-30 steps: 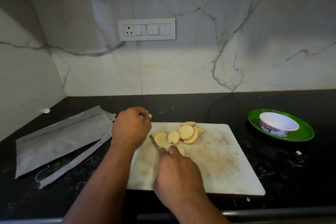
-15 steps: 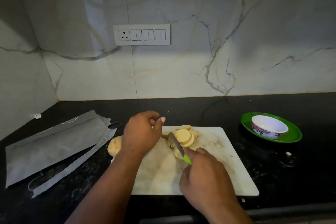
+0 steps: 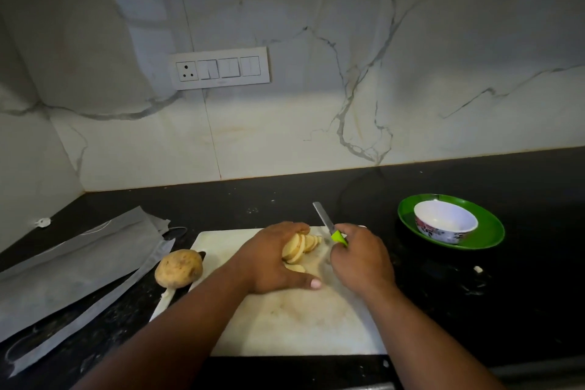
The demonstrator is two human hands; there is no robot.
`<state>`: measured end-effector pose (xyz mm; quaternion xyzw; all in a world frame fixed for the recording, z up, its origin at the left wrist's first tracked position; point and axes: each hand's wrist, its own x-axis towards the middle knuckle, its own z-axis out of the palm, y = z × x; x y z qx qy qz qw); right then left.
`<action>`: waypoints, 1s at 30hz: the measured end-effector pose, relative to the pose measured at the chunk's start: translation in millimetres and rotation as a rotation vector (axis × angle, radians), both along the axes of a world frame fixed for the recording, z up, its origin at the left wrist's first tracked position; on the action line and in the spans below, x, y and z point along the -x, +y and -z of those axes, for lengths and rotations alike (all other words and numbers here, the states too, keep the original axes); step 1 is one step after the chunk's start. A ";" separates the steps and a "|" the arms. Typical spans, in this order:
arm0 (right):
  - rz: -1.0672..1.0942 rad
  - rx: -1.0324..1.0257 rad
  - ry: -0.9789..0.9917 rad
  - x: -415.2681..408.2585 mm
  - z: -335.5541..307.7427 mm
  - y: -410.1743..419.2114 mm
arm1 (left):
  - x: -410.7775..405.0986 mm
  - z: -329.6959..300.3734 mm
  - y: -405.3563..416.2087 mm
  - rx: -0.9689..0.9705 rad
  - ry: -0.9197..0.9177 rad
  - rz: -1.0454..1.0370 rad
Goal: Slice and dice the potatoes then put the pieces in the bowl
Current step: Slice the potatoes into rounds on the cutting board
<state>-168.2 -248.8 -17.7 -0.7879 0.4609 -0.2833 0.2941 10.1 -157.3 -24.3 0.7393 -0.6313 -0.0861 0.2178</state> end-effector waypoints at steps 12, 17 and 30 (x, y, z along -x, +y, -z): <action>0.087 -0.086 -0.231 3.2 4.3 -13.5 | 42.7 5.1 -56.1 0.155 0.088 0.024; 0.140 -0.115 -0.308 5.5 3.1 -16.4 | 43.8 8.3 -65.1 0.197 0.199 -0.026; 0.169 -0.134 -0.357 5.3 6.1 -18.5 | 43.7 7.4 -62.3 0.310 0.176 -0.136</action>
